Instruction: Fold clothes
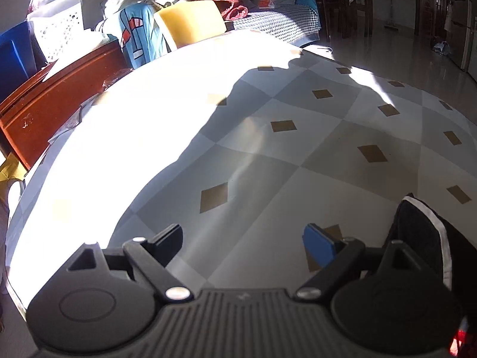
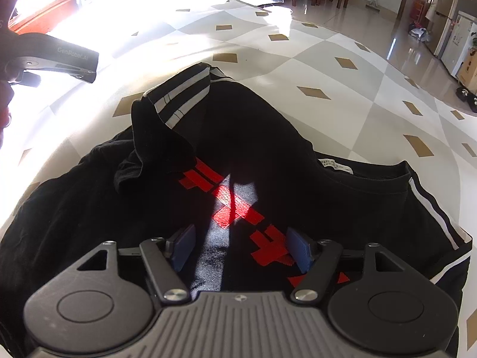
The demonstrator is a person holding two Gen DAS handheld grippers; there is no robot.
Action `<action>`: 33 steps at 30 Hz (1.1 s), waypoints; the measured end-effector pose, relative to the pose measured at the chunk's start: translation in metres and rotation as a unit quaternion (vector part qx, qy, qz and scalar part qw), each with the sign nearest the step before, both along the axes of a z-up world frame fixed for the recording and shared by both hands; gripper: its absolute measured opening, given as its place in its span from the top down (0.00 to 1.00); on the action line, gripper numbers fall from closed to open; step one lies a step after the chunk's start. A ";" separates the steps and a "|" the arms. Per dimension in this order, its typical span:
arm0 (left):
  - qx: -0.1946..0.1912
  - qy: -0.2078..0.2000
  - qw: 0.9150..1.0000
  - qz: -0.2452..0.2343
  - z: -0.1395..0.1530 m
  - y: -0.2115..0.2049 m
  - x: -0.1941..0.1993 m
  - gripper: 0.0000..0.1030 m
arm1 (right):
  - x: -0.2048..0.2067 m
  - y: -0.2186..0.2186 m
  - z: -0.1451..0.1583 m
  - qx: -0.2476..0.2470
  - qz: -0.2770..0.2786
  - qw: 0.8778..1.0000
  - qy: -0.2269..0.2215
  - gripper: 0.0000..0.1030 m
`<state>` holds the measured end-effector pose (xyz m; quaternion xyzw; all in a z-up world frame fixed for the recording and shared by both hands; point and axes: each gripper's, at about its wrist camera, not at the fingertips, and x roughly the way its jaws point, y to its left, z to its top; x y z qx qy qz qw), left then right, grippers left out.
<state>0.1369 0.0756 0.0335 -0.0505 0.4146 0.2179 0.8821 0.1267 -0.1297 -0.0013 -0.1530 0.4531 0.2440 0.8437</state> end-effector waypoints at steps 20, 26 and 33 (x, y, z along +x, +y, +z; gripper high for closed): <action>-0.041 -0.006 0.990 -0.138 -0.002 -0.064 0.000 0.03 | 0.000 -0.001 -0.002 0.007 -0.003 1.000 -0.007 0.28; -0.058 0.013 0.989 -0.138 -0.017 -0.064 0.006 0.26 | 0.000 0.000 -0.002 0.006 -0.004 1.000 -0.006 0.28; -0.062 0.031 0.989 -0.128 -0.029 -0.060 0.009 0.52 | 0.004 0.002 -0.001 0.000 -0.008 1.000 0.003 0.28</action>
